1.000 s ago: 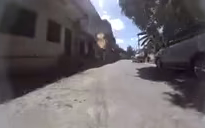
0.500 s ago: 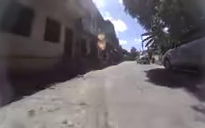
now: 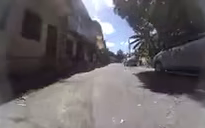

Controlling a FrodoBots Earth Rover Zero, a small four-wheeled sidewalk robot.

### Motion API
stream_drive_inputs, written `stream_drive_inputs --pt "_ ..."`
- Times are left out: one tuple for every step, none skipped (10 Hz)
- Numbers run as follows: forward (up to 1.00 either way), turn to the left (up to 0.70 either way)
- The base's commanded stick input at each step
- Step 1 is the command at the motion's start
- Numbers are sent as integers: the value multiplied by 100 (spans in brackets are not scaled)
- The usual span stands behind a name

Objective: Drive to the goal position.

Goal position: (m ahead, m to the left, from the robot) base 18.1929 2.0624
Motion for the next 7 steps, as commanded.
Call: stream_drive_inputs --pt "100 -40" --pt "100 -12" --pt "100 0" --pt "100 0" --pt "100 0" --pt "100 0" --pt "100 0"
